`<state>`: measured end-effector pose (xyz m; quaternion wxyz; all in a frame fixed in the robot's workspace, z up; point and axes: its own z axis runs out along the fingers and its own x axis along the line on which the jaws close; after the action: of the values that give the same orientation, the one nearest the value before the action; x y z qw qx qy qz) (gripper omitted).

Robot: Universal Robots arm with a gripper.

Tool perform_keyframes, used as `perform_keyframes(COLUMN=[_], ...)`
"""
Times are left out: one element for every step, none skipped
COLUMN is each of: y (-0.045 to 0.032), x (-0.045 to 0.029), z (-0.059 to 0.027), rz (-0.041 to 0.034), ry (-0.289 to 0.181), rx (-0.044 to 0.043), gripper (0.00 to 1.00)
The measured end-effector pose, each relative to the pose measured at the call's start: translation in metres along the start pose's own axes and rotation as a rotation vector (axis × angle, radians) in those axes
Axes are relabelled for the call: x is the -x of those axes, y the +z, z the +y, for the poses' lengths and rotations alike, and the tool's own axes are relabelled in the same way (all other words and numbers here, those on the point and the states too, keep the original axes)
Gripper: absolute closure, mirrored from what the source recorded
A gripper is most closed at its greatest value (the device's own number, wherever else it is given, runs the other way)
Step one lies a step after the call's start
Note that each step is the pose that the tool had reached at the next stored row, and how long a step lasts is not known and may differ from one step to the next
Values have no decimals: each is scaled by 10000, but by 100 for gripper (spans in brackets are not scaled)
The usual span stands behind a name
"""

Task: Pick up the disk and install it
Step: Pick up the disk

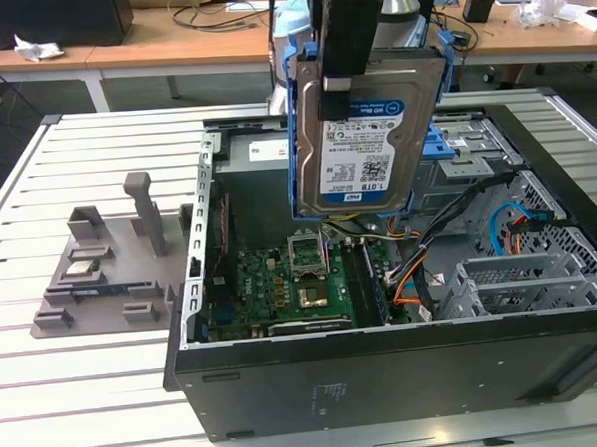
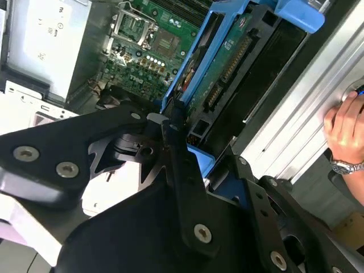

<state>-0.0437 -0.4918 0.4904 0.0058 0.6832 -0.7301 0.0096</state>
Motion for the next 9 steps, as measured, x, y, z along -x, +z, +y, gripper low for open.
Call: perform_keyframes(y=[0, 1, 1, 2, 4, 5, 6, 6, 10], x=[-21, -43, -74, -101, -137, -166, -193, -223, -294], z=[-2, -3, -5, -7, -9, -11, -13, -16, -22], rz=[1, 1, 2, 1, 1, 0, 1, 2, 1], ry=[0, 0, 0, 0, 0, 0, 0, 0, 0], rx=[1, 0, 1, 0, 1, 0, 1, 1, 0], gripper=[63, 63, 63, 63, 63, 63, 63, 63, 63])
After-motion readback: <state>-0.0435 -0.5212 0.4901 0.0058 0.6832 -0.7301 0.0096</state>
